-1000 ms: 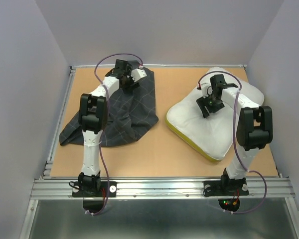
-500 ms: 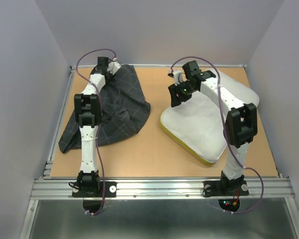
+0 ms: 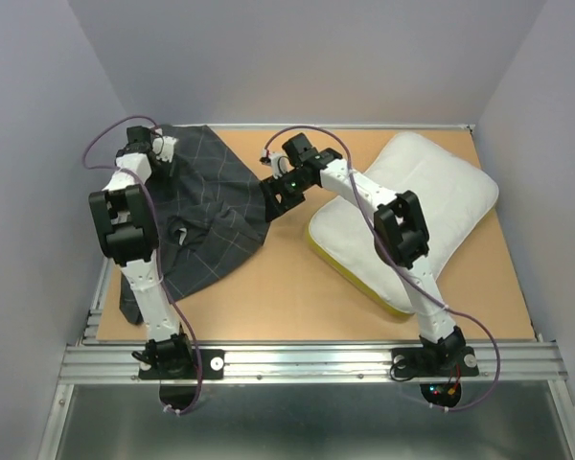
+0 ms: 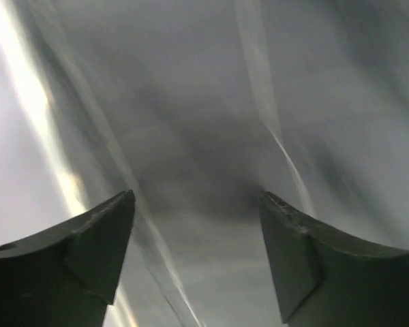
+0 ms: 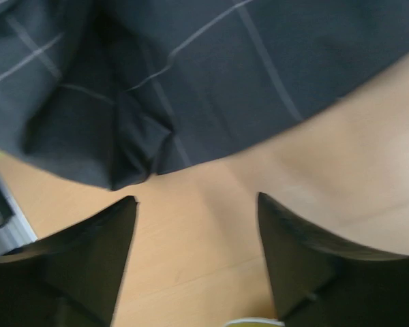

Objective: Put the pillow into the pillowcase

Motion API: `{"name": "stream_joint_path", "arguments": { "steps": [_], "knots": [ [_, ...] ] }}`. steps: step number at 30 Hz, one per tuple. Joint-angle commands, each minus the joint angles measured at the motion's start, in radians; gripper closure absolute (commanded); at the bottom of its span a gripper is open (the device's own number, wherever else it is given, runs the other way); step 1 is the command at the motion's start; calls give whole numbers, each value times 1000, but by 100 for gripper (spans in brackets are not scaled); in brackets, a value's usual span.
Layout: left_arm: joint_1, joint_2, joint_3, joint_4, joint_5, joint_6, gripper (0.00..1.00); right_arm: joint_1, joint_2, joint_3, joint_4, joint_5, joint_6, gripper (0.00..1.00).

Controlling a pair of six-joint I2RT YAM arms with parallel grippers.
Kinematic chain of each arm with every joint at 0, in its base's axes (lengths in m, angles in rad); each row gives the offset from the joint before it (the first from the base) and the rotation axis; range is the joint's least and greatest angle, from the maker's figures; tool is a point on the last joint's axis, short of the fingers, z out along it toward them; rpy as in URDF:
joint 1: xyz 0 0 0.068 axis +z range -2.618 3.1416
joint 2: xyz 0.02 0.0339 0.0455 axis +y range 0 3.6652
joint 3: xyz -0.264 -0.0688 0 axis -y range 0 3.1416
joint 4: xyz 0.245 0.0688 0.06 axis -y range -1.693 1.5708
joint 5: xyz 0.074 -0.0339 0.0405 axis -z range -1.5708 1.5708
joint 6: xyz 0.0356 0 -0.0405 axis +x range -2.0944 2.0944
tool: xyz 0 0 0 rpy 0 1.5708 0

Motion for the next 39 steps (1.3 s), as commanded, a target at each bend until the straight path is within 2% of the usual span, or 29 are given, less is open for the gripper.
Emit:
{"name": "stream_joint_path", "arguments": {
  "steps": [1, 3, 4, 9, 13, 14, 15, 16, 17, 18, 19, 23, 27, 29, 31, 32, 33, 34, 38, 39],
  "knots": [
    [-29, -291, -152, -13, 309, 44, 10, 13, -42, 45, 39, -249, 6, 19],
    [-28, -336, -186, -60, 363, 68, 10, 45, -93, 7, 40, -274, -61, 2],
    [-24, -376, -205, -82, 378, 85, 9, 82, -122, -33, 48, -248, -81, 1],
    [-6, -457, -264, -111, 363, 125, 8, 177, -69, -48, 70, -61, -137, 1],
    [37, -508, -284, -160, 421, 147, 8, 184, 42, 33, 71, 80, -156, 8],
    [43, -517, -290, -178, 438, 169, 8, 184, 57, 44, 71, 108, -170, 14],
    [54, -525, -307, -188, 448, 182, 9, 184, 62, 44, 71, 112, -195, 40],
    [60, -548, -319, -198, 458, 194, 10, 182, 51, 33, 70, 103, -204, 55],
    [66, -558, -356, -200, 461, 231, 11, 182, 30, -13, 70, 106, -227, 81],
    [66, -572, -377, -202, 463, 249, 12, 181, 5, -13, 70, 112, -245, 82],
    [68, -600, -403, -197, 454, 272, 15, 174, -66, -87, 71, 157, -265, 99],
    [66, -649, -553, -147, 428, 349, 20, 106, -206, -238, 112, 304, -357, 99],
    [63, -646, -612, -73, 411, 378, 22, -2, -233, -260, 220, 450, -440, 99],
    [43, -611, -605, -15, 383, 352, 22, -28, -214, -219, 267, 509, -480, 91],
    [19, -554, -582, 36, 360, 320, 22, -40, -162, -162, 281, 552, -494, 71],
    [-9, -534, -548, 48, 342, 308, 23, -43, -129, -98, 281, 589, -488, 53],
    [-26, -516, -530, 61, 328, 282, 23, -45, -128, -75, 281, 609, -488, 53],
    [-38, -485, -508, 61, 337, 253, 23, -48, -113, -58, 278, 640, -489, 38],
    [-107, -493, -442, 71, 454, 182, 20, -71, -183, -86, 278, 660, -499, 10],
    [-151, -503, -440, 79, 469, 164, 19, -77, -205, -103, 275, 663, -491, 9]
  ]
}}
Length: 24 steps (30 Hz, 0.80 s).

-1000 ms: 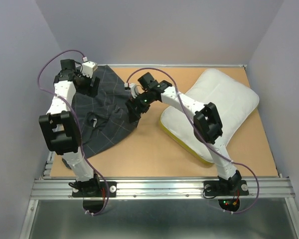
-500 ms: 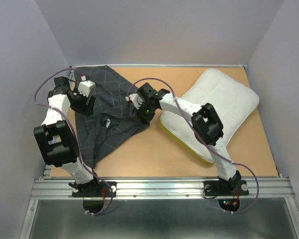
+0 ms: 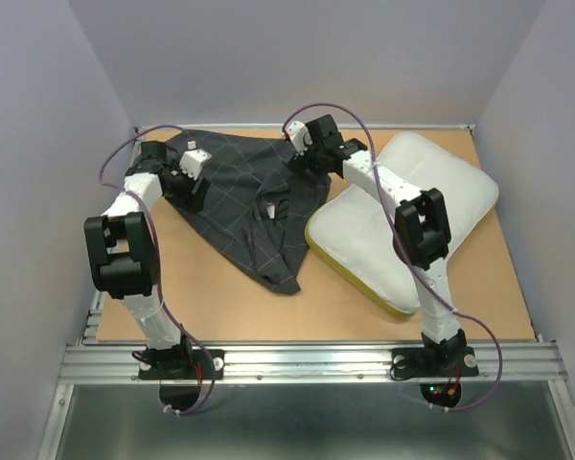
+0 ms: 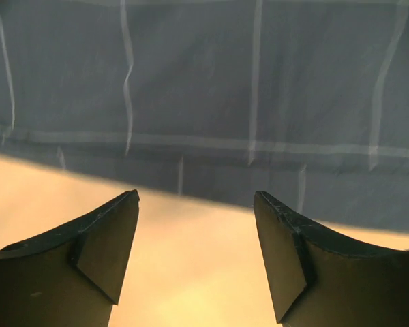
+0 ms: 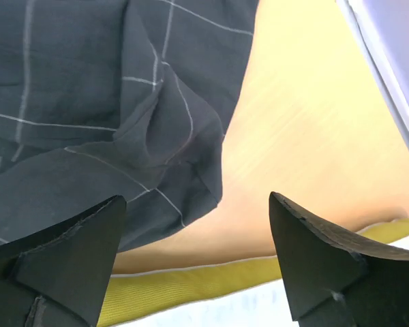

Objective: Put the pillow into the pillowcase

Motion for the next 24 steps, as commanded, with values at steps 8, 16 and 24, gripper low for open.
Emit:
{"name": "stream_joint_path", "arguments": {
  "steps": [8, 16, 24],
  "knots": [
    [-304, 19, 155, 133, 111, -311, 12, -156, -303, -121, -266, -142, 41, 7],
    [-356, 91, 207, 191, 37, -423, 4, -239, -568, -521, -495, -164, -246, 0],
    [-376, 59, 133, 193, 42, -415, 4, -416, -802, -770, -469, -262, -825, 0]
  ]
}}
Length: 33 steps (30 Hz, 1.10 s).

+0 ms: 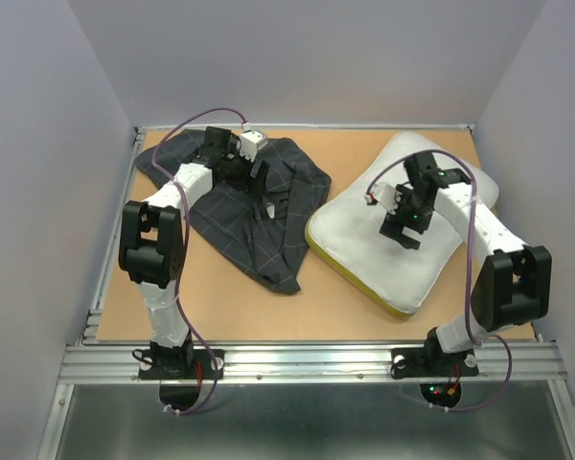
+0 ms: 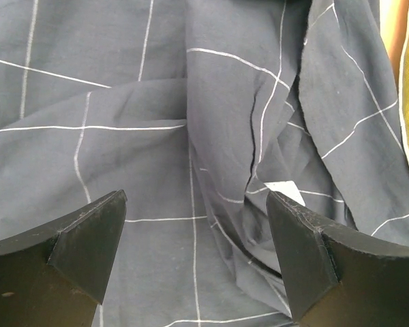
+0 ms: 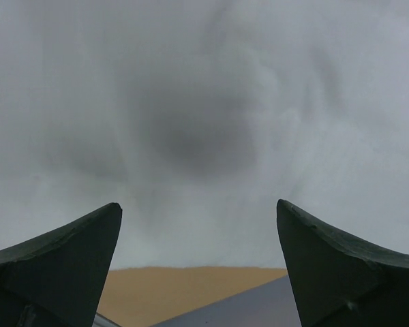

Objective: Put the pillow into the pillowcase

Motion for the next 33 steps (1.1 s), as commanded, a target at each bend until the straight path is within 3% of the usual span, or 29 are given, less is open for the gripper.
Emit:
{"name": "stream_joint_path", "arguments": {
  "steps": [1, 4, 8, 12, 16, 18, 19, 21, 23, 24, 25, 28, 30, 31, 32, 33],
  "knots": [
    [-14, -57, -35, 23, 10, -22, 4, -141, -121, -28, -10, -146, -442, 0],
    [-14, -63, -42, 28, 15, -26, 4, -177, -117, -45, -18, -290, -652, 0],
    [-15, -68, -47, 22, 16, -33, 4, -181, -51, -60, 2, -497, -817, 0],
    [-14, -77, -56, 19, -2, -33, 3, -180, 21, -141, 30, -490, -1034, 0],
    [-14, -68, -61, 26, -16, -66, 3, -165, 72, -246, 101, -442, -1116, 2],
    [-14, -62, -59, 28, -30, -89, 3, -146, 90, -258, 113, -428, -1078, 8],
    [-15, -60, -59, 30, -37, -100, 3, -137, 103, -252, 113, -427, -1003, 21],
    [-15, -54, -53, 36, -63, -111, 4, -103, 129, -232, 111, -430, -853, 36],
    [-15, -43, -39, 36, -54, -111, 7, -89, 143, -184, 95, -469, -726, 64],
    [-15, -39, -33, 34, -45, -114, 9, -88, 143, -167, 91, -486, -725, 90],
    [-15, -33, -27, 36, -30, -117, 10, -88, 144, -147, 96, -506, -617, 99],
    [-18, 9, -2, 33, 10, -135, 19, -89, 153, -4, 82, -591, -367, 99],
    [-18, 29, 10, 33, 39, -161, 26, -89, 147, 100, 52, -657, -296, 99],
    [-18, 38, 19, 31, 52, -166, 33, -89, 132, 128, 41, -680, -244, 99],
    [-18, 50, 25, 25, 78, -171, 50, -89, 123, 149, 21, -700, -221, 99],
    [-17, 52, 34, 20, 87, -175, 57, -89, 114, 189, 7, -730, -198, 100]
  ]
}}
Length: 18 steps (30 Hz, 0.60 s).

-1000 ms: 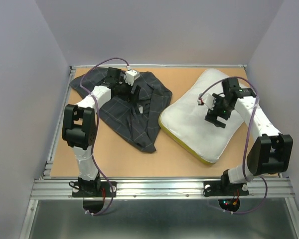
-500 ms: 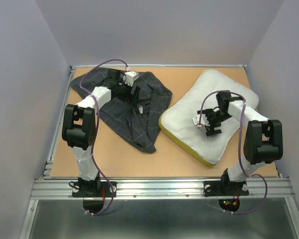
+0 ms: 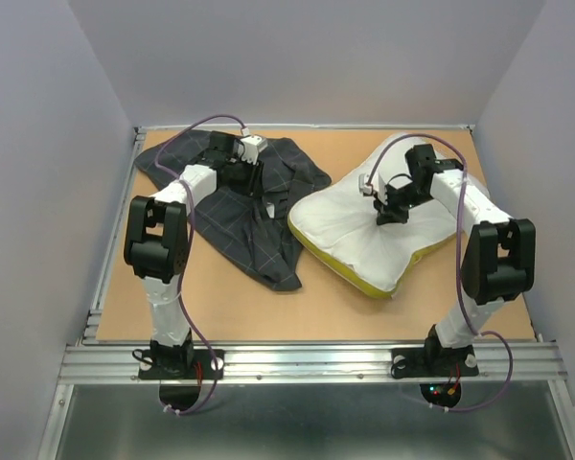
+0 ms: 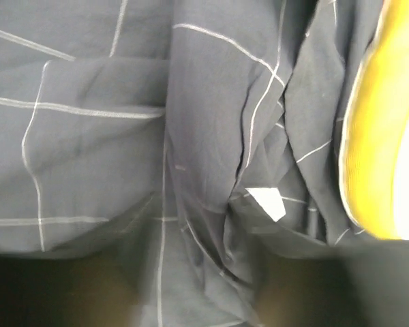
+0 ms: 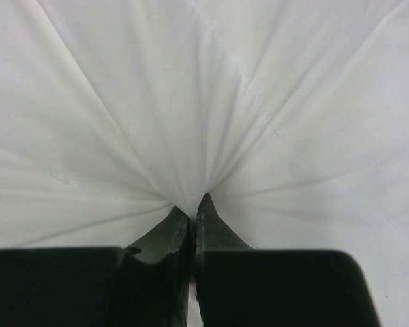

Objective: Put the pillow into the pillowcase

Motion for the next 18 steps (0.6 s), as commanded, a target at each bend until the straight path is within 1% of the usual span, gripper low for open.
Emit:
{"name": "stream_joint_path", "arguments": {
  "steps": [1, 4, 5, 6, 10, 13, 16, 18],
  "knots": [
    [-6, 3, 55, 7, 90, -36, 71, 10, -61, 156, -82, -173, 212, 99],
    [-6, -32, 41, 13, 110, -33, 88, 8, -84, 180, -116, -170, 219, 100],
    [-6, -61, 36, 15, 115, -30, 98, 10, -102, 181, -141, -165, 211, 99],
    [-6, -77, 30, 16, 113, -27, 100, 10, -113, 178, -152, -157, 202, 99],
    [-6, -155, -10, 18, 144, -4, 100, 10, -164, 156, -161, -150, 211, 100],
    [-11, -206, -20, 7, 187, 15, 100, 8, -164, 191, -164, -186, 248, 100],
    [-51, -230, 16, -27, 205, 38, 100, 11, -161, 216, -173, -216, 255, 99],
    [-88, -233, 48, -34, 204, 36, 100, 20, -156, 202, -187, -204, 248, 100]
  ]
}}
